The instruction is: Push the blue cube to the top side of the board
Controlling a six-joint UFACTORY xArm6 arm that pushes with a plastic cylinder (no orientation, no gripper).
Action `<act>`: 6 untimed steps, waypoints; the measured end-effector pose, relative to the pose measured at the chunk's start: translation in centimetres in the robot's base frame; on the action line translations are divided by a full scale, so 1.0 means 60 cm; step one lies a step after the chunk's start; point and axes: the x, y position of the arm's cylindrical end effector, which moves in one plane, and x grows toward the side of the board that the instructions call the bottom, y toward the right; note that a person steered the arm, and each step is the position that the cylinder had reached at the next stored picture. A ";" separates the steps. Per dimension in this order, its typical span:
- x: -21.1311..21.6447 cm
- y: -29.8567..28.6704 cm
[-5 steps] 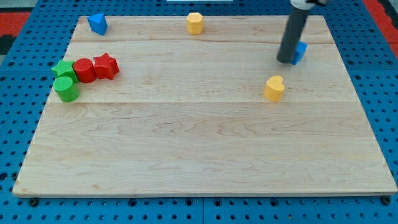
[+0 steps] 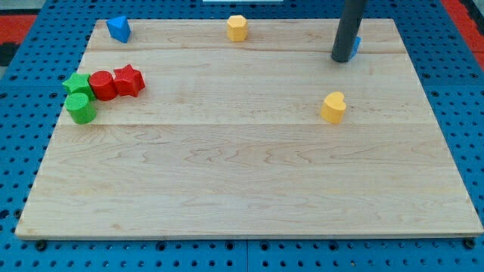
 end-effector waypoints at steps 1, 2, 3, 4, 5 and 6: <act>-0.033 -0.017; 0.035 0.017; 0.006 0.085; -0.051 0.005; -0.008 0.014; 0.063 -0.060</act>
